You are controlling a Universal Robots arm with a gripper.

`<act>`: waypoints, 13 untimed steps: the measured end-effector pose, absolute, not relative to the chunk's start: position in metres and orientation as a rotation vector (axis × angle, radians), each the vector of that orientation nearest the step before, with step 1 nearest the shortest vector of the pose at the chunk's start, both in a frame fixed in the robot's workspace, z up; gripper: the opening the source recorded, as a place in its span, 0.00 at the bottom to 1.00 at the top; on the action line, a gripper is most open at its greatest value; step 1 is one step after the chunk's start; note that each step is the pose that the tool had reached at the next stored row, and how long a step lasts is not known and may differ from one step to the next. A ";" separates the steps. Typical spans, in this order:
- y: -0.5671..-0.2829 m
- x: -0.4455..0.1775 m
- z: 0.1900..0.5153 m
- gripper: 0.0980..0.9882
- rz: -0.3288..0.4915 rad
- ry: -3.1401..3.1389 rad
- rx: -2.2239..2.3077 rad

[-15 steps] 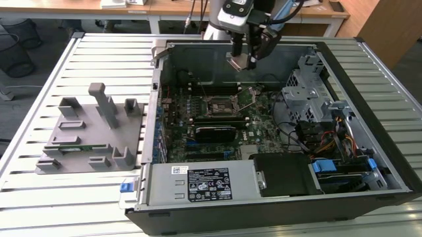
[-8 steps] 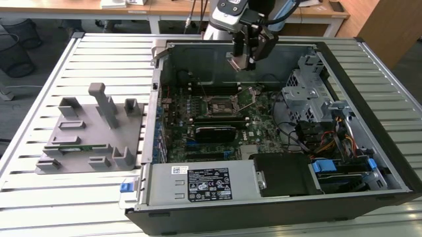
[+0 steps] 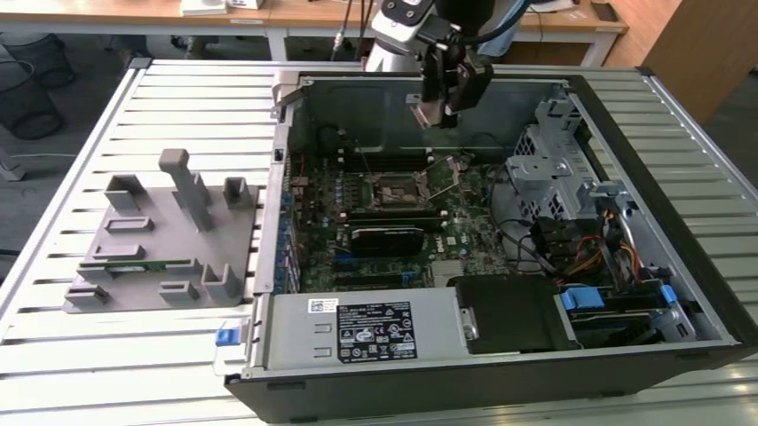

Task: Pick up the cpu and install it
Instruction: 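Place the cpu into insertion slot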

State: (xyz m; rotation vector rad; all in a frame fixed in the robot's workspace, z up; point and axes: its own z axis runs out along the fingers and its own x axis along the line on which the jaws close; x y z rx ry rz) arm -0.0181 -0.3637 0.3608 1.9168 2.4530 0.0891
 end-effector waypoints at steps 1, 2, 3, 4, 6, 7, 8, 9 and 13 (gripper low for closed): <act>-0.364 -0.018 0.361 0.48 0.089 2.437 1.936; -0.364 -0.018 0.360 0.48 0.088 2.420 1.956; -0.364 -0.018 0.360 0.48 0.088 2.404 1.976; -0.364 -0.018 0.360 0.48 0.087 2.388 1.995; -0.363 -0.018 0.360 0.48 0.087 2.361 2.025; -0.363 -0.018 0.359 0.48 0.086 2.352 2.035; -0.361 -0.018 0.357 0.48 0.086 2.348 2.040; -0.359 -0.018 0.356 0.48 0.086 2.347 2.041; -0.354 -0.020 0.348 0.48 0.086 2.344 2.044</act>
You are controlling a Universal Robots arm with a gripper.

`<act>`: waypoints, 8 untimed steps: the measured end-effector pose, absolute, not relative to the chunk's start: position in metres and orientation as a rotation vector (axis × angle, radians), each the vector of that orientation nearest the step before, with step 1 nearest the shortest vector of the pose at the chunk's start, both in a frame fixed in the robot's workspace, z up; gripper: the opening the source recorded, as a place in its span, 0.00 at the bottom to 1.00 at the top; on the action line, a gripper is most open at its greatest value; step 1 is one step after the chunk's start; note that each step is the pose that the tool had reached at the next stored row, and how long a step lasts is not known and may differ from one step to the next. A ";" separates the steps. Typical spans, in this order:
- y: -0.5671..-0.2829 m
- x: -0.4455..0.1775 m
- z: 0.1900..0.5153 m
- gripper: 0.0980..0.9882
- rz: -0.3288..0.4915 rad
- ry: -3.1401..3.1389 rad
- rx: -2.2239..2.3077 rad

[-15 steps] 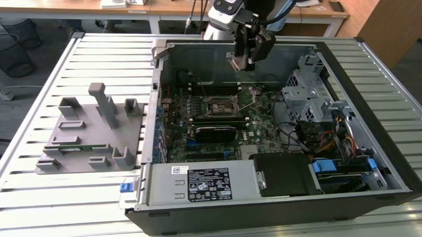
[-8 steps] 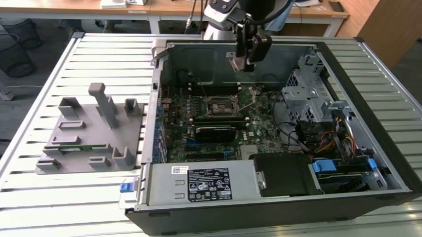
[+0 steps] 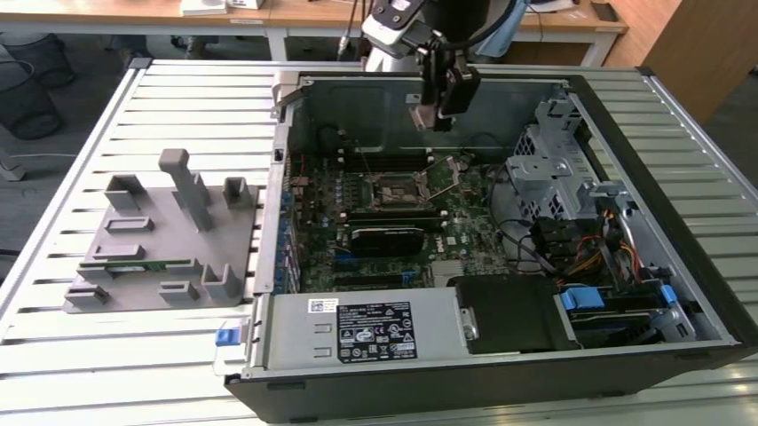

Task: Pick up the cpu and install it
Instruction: 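Place the cpu into insertion slot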

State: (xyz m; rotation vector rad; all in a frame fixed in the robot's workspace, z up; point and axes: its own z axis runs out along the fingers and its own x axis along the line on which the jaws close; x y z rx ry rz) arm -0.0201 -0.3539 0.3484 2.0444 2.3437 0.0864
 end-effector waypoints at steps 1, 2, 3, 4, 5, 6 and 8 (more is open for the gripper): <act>-0.353 -0.022 0.346 0.48 0.087 2.342 2.046; -0.353 -0.022 0.345 0.48 0.086 2.341 2.047; -0.353 -0.023 0.343 0.48 0.086 2.340 2.049; -0.352 -0.024 0.341 0.48 0.087 2.339 2.050; -0.352 -0.025 0.339 0.48 0.086 2.337 2.051; -0.351 -0.026 0.337 0.48 0.086 2.336 2.053; -0.351 -0.027 0.334 0.48 0.086 2.333 2.056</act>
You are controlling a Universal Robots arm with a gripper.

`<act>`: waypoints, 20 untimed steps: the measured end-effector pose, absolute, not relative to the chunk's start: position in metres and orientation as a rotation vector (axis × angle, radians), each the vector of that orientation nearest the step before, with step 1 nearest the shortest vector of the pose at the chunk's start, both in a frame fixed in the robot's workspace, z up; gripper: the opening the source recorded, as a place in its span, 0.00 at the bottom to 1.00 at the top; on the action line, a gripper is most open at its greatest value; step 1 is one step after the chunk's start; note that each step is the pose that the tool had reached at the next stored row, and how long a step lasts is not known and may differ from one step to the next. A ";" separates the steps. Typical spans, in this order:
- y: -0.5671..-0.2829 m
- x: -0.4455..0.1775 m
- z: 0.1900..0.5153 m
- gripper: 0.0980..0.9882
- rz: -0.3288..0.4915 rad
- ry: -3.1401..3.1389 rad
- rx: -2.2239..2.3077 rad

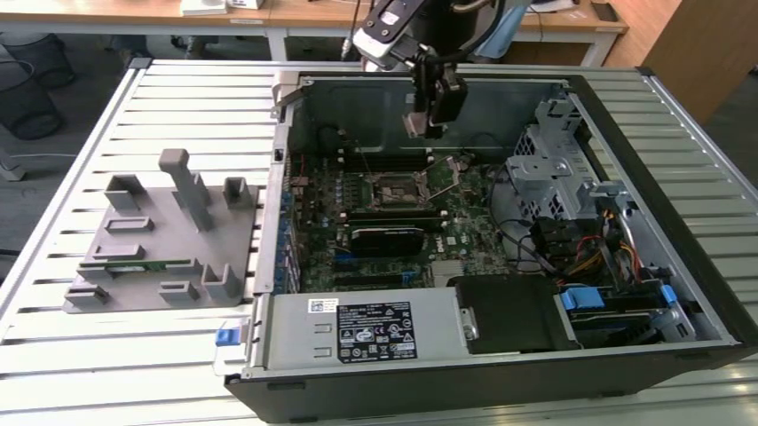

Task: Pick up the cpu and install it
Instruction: 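Place the cpu into insertion slot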

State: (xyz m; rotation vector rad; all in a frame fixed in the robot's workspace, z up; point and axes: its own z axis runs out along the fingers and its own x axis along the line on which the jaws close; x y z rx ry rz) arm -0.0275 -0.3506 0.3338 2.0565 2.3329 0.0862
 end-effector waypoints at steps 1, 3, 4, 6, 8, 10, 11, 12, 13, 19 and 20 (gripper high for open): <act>-0.350 -0.028 0.332 0.48 0.086 2.330 2.059; -0.350 -0.029 0.328 0.48 0.086 2.324 2.066; -0.350 -0.030 0.327 0.48 0.086 2.320 2.071; -0.350 -0.031 0.323 0.48 0.085 2.305 2.086; -0.350 -0.031 0.319 0.48 0.083 2.276 2.116; -0.350 -0.031 0.316 0.48 0.082 2.249 2.144; -0.349 -0.031 0.314 0.48 0.082 2.237 2.156; -0.349 -0.031 0.313 0.48 0.081 2.230 2.162; -0.349 -0.031 0.311 0.48 0.081 2.226 2.162; -0.348 -0.036 0.302 0.48 0.087 2.251 2.133; -0.348 -0.037 0.300 0.48 0.088 2.260 2.124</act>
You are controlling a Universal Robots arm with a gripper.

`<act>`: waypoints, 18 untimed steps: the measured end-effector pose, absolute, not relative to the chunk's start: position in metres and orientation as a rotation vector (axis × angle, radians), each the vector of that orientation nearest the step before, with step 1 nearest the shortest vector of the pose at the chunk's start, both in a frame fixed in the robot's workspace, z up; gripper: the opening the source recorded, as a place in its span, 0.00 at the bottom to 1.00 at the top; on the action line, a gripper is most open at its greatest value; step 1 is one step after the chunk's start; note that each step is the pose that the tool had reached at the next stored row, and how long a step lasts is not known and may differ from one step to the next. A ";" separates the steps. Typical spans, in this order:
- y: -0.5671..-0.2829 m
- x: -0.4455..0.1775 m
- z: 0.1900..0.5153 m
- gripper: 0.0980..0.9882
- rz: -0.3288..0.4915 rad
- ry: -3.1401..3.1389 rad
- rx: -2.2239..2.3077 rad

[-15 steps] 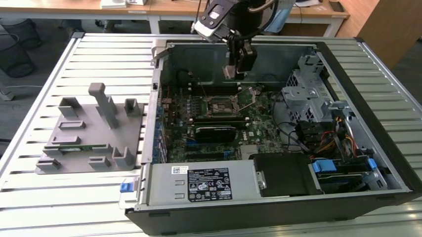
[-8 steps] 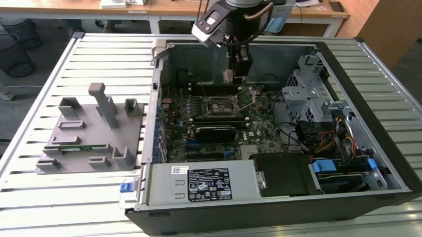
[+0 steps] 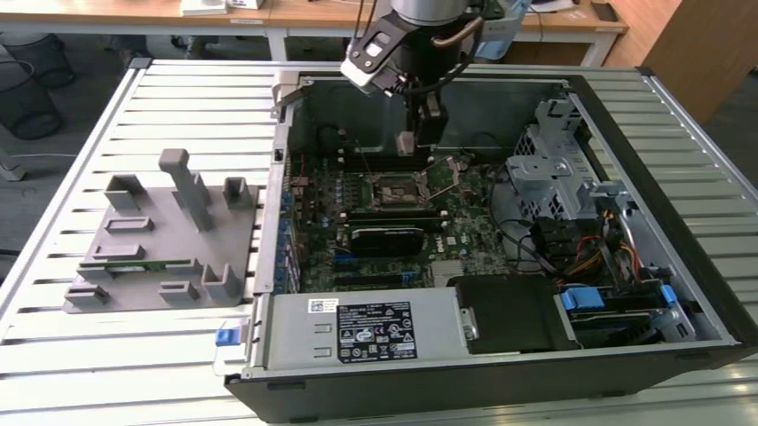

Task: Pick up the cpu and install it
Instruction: 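Place the cpu into insertion slot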

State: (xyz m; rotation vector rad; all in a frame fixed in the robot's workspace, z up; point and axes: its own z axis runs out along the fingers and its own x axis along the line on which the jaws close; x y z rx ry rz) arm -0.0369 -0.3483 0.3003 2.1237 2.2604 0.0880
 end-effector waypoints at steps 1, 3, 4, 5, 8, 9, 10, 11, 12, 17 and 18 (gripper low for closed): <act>-0.348 -0.038 0.299 0.48 0.089 2.268 2.116; -0.348 -0.039 0.295 0.48 0.089 2.271 2.113; -0.348 -0.040 0.293 0.48 0.089 2.271 2.113; -0.347 -0.040 0.292 0.48 0.089 2.271 2.113; -0.346 -0.041 0.288 0.48 0.089 2.268 2.116; -0.345 -0.042 0.286 0.48 0.089 2.266 2.119; -0.344 -0.042 0.284 0.48 0.089 2.264 2.121; -0.344 -0.043 0.282 0.48 0.089 2.262 2.123; -0.343 -0.044 0.281 0.48 0.089 2.260 2.125; -0.340 -0.048 0.272 0.48 0.089 2.253 2.132; -0.339 -0.049 0.270 0.48 0.089 2.250 2.135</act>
